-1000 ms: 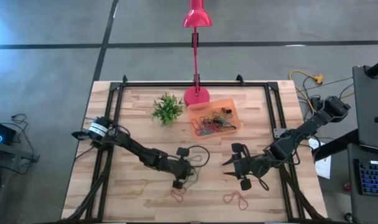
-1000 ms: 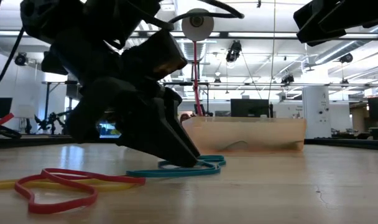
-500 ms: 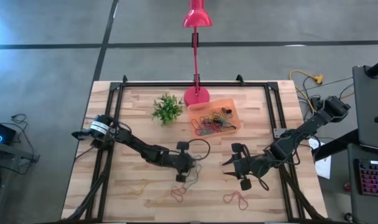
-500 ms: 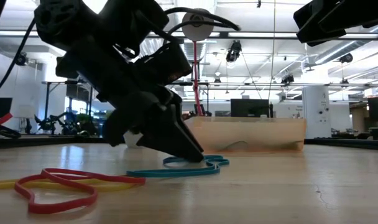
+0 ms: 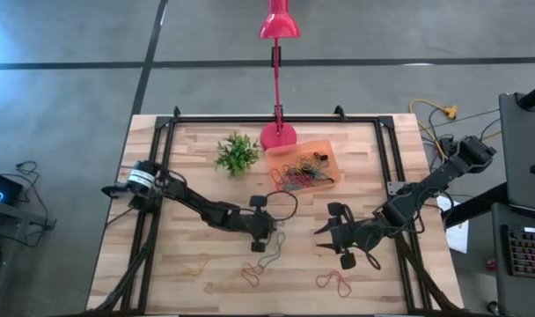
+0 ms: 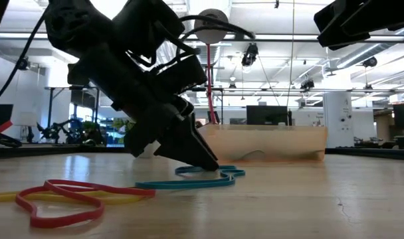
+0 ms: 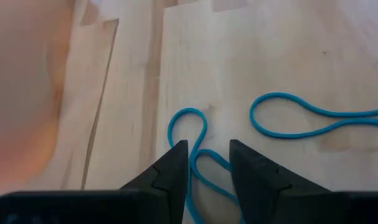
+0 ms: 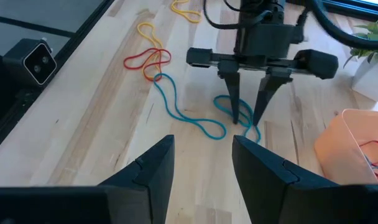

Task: Pick and place rubber bands into bin
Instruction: Put the blue rubberband into the orange container

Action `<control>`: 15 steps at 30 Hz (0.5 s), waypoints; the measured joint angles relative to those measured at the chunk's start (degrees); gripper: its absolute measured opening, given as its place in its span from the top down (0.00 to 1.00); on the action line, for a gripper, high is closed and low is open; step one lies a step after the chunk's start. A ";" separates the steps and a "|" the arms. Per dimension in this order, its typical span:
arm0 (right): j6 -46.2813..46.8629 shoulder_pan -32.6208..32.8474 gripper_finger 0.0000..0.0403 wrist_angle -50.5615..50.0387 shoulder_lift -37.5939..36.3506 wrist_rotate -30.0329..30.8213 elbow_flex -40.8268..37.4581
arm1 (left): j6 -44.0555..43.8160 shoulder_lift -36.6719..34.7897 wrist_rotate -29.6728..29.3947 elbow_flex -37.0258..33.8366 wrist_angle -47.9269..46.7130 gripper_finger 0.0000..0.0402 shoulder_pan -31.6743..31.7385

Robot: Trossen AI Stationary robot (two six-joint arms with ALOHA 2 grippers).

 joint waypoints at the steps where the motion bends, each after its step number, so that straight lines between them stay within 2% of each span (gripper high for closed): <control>1: 0.00 0.00 0.63 0.00 0.00 0.00 0.00 | -0.41 0.00 0.58 -0.03 -0.02 0.75 0.36; 5: 0.10 0.01 0.63 0.02 0.00 0.00 -0.02 | -3.41 0.00 4.01 -0.47 0.04 0.75 2.02; 10: 0.63 0.02 0.63 0.02 0.00 0.00 -0.02 | -9.74 0.00 11.60 -1.03 0.00 0.75 5.05; 15: 0.65 0.01 0.63 0.02 0.00 0.00 -0.07 | -12.18 0.00 14.67 -1.45 -0.23 0.75 6.31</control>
